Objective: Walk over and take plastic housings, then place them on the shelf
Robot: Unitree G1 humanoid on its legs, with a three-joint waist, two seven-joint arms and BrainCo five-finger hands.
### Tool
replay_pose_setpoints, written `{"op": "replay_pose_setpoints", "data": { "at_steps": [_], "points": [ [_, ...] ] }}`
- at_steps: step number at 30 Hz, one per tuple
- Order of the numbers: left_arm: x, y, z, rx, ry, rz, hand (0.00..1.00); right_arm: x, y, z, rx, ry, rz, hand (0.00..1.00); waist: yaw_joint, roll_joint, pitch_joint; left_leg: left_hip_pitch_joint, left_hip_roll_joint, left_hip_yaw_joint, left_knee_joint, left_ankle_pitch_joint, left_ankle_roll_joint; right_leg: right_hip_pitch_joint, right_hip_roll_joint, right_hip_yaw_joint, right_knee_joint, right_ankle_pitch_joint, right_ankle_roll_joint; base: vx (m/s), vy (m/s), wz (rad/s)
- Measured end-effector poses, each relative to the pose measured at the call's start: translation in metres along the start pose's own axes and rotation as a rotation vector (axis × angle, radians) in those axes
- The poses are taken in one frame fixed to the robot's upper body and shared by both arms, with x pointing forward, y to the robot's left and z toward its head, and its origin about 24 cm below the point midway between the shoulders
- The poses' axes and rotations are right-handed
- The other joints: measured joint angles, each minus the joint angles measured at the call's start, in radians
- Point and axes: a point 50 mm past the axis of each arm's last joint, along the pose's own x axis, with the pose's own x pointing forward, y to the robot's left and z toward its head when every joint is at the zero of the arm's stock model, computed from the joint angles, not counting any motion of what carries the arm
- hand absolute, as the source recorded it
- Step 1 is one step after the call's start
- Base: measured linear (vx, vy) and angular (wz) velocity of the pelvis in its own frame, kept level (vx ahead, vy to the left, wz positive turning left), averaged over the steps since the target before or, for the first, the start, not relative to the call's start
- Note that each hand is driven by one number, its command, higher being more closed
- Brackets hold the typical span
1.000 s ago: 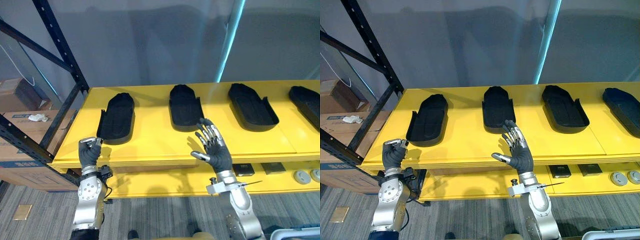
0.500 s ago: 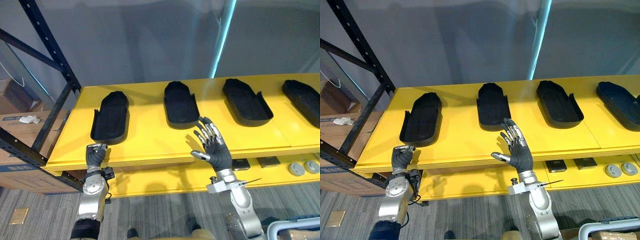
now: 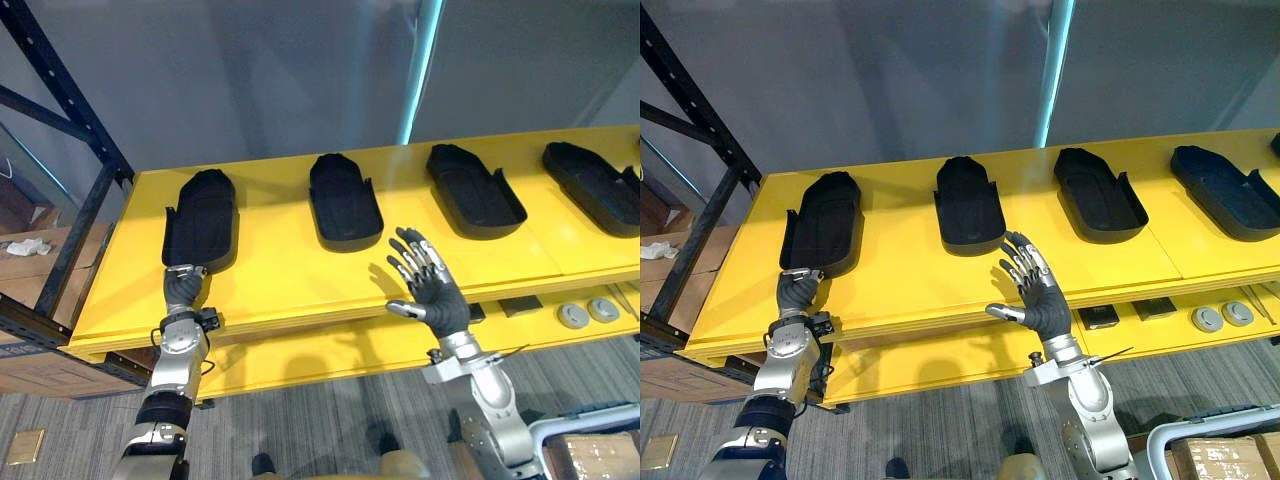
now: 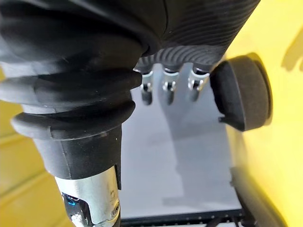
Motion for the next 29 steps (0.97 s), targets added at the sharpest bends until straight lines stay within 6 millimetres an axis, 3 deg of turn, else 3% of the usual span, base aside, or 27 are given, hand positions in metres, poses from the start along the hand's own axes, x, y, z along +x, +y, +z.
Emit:
{"op": "replay_pose_setpoints", "data": {
  "at_steps": [12,15,17,19,22,23,25,28,29],
  "points": [
    [0.001,0.008,0.002,-0.022,-0.033,0.015,1.0,0.003,0.001,0.002,0.0,-0.012,0.009,0.0,-0.021,-0.004,0.003,0.004,-0.001,0.005,0.0,0.0,0.0,-0.001,0.0,0.011,0.002,0.001,0.002,0.0,-0.001,-0.01],
    [-0.031,-0.007,0.022,-0.151,-0.184,-0.016,1.0,0.001,0.003,0.0,0.021,-0.02,-0.01,0.0,-0.019,-0.002,0.003,0.002,-0.003,-0.007,0.0,0.0,0.0,0.002,0.0,0.003,0.003,0.001,0.002,0.02,-0.01,0.08],
    [-0.064,-0.013,0.041,-0.237,-0.302,0.004,1.0,-0.001,0.006,-0.001,0.044,-0.033,-0.034,0.0,-0.016,0.0,0.004,-0.006,-0.003,-0.029,0.001,0.0,0.0,0.012,-0.001,-0.024,0.004,-0.004,0.001,0.03,-0.025,0.35],
    [-0.085,-0.008,0.05,-0.272,-0.359,0.038,1.0,-0.003,0.007,-0.001,0.059,-0.036,-0.061,0.0,-0.008,0.006,0.004,-0.008,-0.003,-0.058,0.001,0.001,0.0,0.032,-0.002,-0.054,0.004,-0.013,0.002,0.01,-0.022,0.42],
    [-0.109,0.008,0.058,-0.265,-0.436,0.119,1.0,-0.004,0.01,-0.002,0.065,-0.037,-0.082,0.0,0.031,0.018,0.001,-0.013,-0.005,-0.101,0.0,0.0,-0.001,0.058,-0.005,-0.099,0.005,-0.033,0.0,-0.01,-0.023,0.43],
    [-0.114,0.015,0.055,-0.27,-0.432,0.156,0.0,-0.005,0.011,-0.002,0.069,-0.032,-0.084,0.0,0.049,0.024,0.0,-0.014,-0.006,-0.123,0.0,0.001,-0.001,0.071,-0.005,-0.122,0.006,-0.043,0.0,-0.02,-0.028,0.44],
    [-0.118,0.027,0.048,-0.279,-0.406,0.228,0.0,-0.004,0.014,-0.003,0.062,-0.03,-0.083,0.0,0.064,0.031,-0.005,-0.022,-0.006,-0.141,0.0,-0.001,-0.001,0.071,-0.005,-0.141,0.006,-0.057,-0.005,-0.02,-0.028,0.4],
    [-0.127,0.05,0.021,-0.235,-0.292,0.416,0.0,-0.004,0.015,-0.004,0.053,-0.029,-0.109,0.0,0.081,0.035,-0.012,-0.052,-0.007,-0.179,0.0,0.008,-0.002,0.07,-0.003,-0.179,0.002,-0.06,-0.009,0.01,-0.03,0.34],
    [-0.129,0.06,0.0,-0.196,-0.192,0.491,0.0,-0.004,0.013,-0.007,0.05,-0.018,-0.129,0.0,0.091,0.034,-0.014,-0.052,-0.006,-0.181,0.0,0.012,-0.005,0.071,-0.002,-0.181,0.002,-0.059,-0.009,0.02,-0.015,0.05]
  ]
}}
